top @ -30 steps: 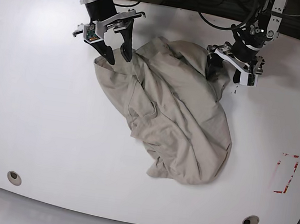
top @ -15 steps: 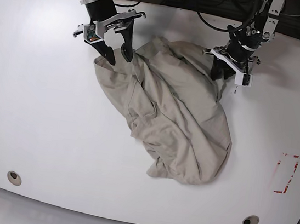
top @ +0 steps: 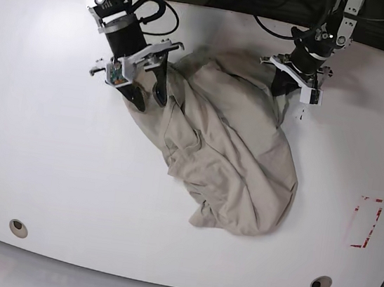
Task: Layout the t-shirt on the table in an organized manner, then fold the t-shirt properly
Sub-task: 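Grasp the shirt edges with both grippers, right gripper pulling fabric outward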
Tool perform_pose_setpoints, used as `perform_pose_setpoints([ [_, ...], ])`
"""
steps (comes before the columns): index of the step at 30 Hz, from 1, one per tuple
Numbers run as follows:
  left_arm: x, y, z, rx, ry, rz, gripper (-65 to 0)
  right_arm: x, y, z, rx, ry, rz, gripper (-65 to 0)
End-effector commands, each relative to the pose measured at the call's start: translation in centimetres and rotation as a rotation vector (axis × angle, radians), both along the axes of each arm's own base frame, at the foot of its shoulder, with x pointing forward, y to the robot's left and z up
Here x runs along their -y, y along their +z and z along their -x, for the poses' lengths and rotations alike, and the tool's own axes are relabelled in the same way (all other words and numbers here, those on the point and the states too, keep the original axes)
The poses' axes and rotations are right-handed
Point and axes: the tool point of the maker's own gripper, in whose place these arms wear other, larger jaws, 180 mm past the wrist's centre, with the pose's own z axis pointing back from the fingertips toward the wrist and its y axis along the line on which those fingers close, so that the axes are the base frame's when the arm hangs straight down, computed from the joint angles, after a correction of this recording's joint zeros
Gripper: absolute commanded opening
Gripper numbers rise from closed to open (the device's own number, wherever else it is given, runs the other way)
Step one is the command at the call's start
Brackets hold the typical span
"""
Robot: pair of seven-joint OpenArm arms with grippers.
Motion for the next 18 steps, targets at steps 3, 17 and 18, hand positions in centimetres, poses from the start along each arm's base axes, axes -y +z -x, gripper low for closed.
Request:
perform_pose_setpoints([
  [3, -0.4, 0.9, 0.6, 0.008, -0.024, -0.016, -64.7, -0.5, 2.3, -3.4, 0.045, 0.015, 0.004, -39.6],
  [17, -1.1, 1.5, 2.4, -0.004, -0.026, -0.03, -64.7, -2.9, -1.1, -9.5, -0.144, 0.043, -0.011, -31.1],
  [18, -1.1, 1.5, 2.5, -0.006, -0.028, -0.033, -64.7, -3.0, -1.2, -9.6, -0.151, 0.044, -0.016, -29.8],
])
